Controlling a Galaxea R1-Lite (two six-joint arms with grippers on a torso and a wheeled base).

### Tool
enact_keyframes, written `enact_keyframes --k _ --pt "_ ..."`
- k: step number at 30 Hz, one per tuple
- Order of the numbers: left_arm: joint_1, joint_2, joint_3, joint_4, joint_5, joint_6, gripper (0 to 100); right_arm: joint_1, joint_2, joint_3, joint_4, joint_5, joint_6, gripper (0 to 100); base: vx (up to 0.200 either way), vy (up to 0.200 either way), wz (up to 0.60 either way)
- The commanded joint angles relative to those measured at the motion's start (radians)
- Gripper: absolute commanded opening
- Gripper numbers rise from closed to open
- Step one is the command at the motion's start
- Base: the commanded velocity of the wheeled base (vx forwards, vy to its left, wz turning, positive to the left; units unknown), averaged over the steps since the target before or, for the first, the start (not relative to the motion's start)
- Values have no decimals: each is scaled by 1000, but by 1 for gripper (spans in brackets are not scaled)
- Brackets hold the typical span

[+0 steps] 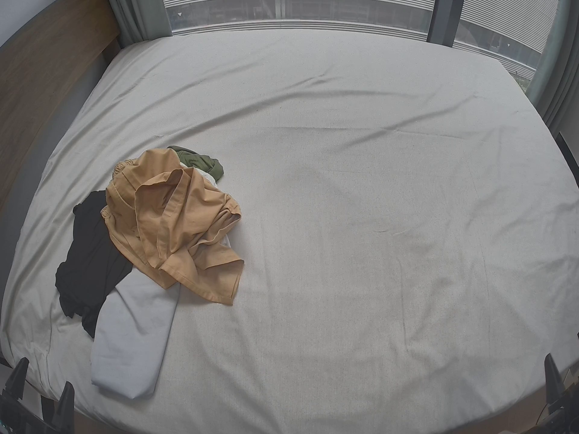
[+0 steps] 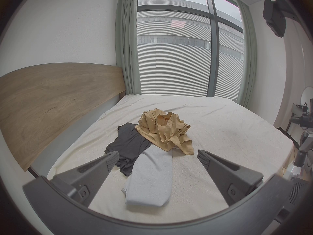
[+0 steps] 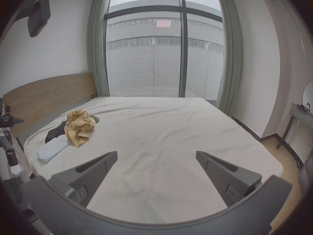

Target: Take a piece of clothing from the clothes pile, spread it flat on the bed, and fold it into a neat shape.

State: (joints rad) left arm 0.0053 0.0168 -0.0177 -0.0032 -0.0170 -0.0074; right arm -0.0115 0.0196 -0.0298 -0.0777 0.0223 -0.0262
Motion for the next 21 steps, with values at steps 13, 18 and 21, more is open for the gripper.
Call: enact_keyframes --k 13,18,21 --pt "-1 -17 18 0 0 1 100 136 365 -156 -97 56 -5 100 0 0 0" --pt "-1 -17 18 0 0 1 100 150 479 -237 -126 54 14 100 0 0 0" --pt "-1 -17 18 0 0 1 100 153 566 -311 -137 56 15 100 0 0 0"
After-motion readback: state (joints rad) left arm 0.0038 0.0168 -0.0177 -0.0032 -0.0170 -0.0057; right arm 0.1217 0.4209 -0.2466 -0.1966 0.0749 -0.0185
